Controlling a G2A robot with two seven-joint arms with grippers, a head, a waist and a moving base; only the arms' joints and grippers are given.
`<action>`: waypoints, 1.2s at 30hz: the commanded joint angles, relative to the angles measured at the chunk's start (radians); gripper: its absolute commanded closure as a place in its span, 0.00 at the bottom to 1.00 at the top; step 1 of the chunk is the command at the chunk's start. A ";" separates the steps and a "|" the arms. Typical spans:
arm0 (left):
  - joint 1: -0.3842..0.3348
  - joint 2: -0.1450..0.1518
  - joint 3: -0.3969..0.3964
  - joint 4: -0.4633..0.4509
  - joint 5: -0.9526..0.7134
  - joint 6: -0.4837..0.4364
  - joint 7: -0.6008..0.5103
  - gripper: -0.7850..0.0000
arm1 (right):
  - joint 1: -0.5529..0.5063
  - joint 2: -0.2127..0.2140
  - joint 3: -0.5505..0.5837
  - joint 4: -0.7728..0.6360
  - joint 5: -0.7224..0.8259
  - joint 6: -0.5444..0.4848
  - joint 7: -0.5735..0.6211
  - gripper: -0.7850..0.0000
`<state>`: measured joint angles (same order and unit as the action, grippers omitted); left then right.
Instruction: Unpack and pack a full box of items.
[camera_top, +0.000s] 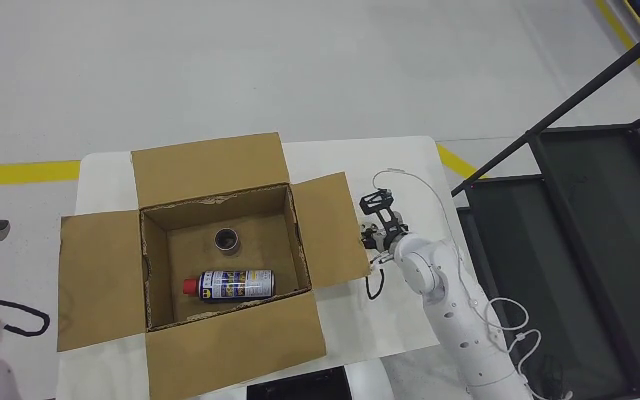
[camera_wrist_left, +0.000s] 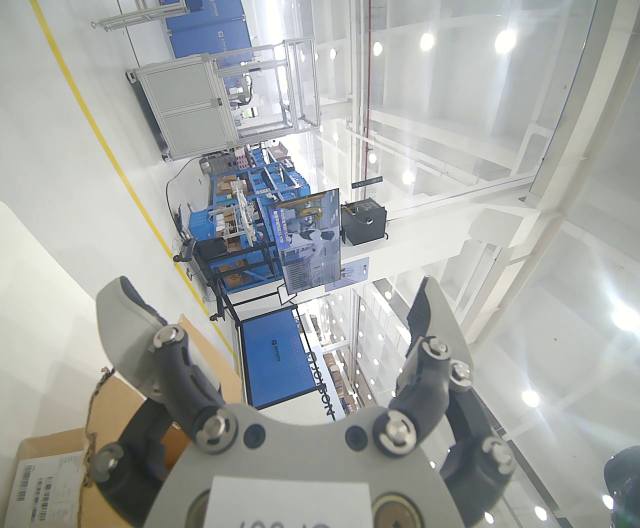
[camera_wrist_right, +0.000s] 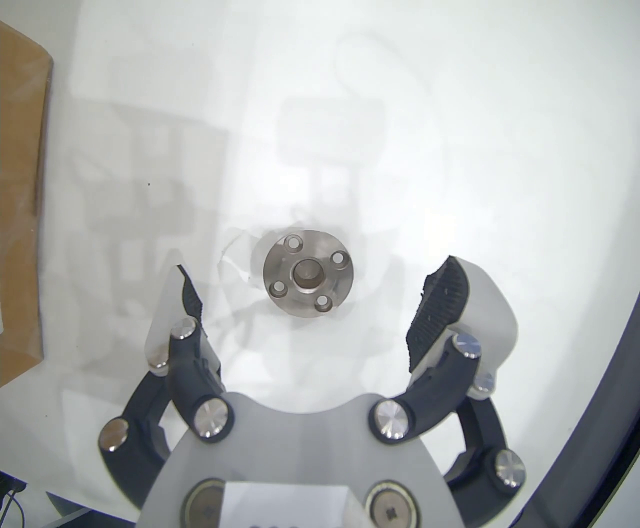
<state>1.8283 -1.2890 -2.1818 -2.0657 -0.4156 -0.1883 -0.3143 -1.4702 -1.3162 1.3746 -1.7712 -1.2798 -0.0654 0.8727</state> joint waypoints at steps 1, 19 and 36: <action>0.000 0.000 0.000 0.000 0.000 0.000 0.000 0.00 | -0.009 0.002 0.013 -0.019 0.014 -0.006 -0.011 0.00; 0.000 0.000 0.000 0.000 0.000 0.000 0.000 0.00 | -0.131 0.025 0.140 -0.268 0.044 -0.009 -0.043 0.00; 0.000 0.000 0.000 0.000 0.000 0.000 0.000 0.00 | -0.194 0.031 0.176 -0.371 0.164 -0.059 -0.202 0.00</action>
<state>1.8283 -1.2890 -2.1818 -2.0657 -0.4156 -0.1883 -0.3143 -1.6650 -1.2857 1.5489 -2.1443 -1.1327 -0.1131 0.6774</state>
